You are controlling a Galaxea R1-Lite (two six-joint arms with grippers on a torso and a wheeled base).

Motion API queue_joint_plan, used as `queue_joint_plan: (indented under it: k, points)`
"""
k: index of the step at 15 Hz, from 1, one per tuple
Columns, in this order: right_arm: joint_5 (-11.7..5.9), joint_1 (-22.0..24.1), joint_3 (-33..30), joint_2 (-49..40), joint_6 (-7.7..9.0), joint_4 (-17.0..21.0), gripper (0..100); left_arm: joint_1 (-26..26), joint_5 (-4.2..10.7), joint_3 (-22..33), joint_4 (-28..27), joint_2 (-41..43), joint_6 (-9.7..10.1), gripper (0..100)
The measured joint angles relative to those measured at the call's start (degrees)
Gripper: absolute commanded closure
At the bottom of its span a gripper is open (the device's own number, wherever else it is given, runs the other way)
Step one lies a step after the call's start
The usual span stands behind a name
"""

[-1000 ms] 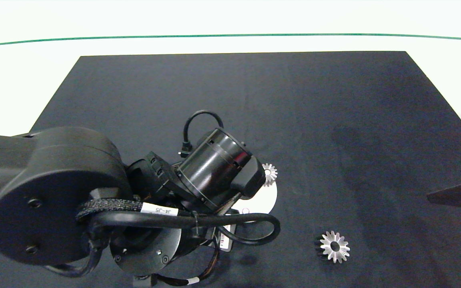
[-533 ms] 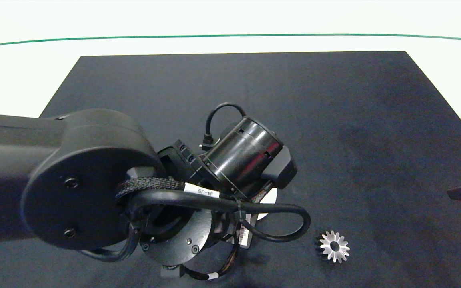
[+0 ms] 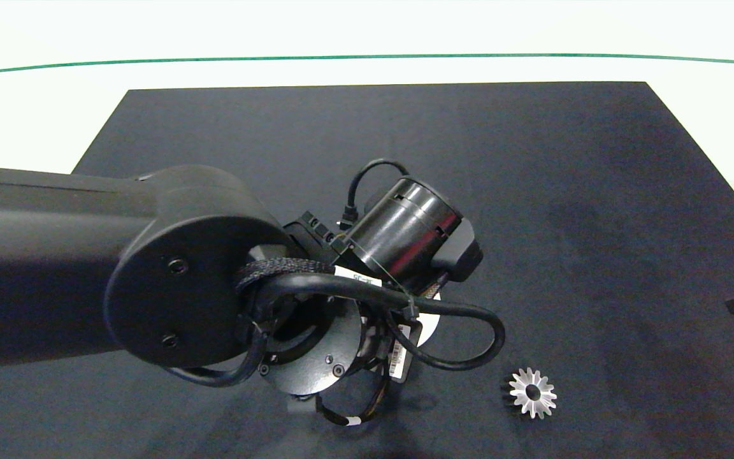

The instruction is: Remove an incorrectly installed larger gear and replace it with the correct smaller gear

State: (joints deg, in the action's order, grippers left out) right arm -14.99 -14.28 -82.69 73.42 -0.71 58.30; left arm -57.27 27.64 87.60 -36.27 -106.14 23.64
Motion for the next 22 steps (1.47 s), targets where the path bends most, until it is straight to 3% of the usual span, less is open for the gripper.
queue_joint_plan:
  k: [22]
  points:
    - [0.85, 0.56, -0.02, 0.0, 0.63, 0.0, 0, -1.0, 0.01, 4.46, 0.07, -6.25, 0.37, 84]
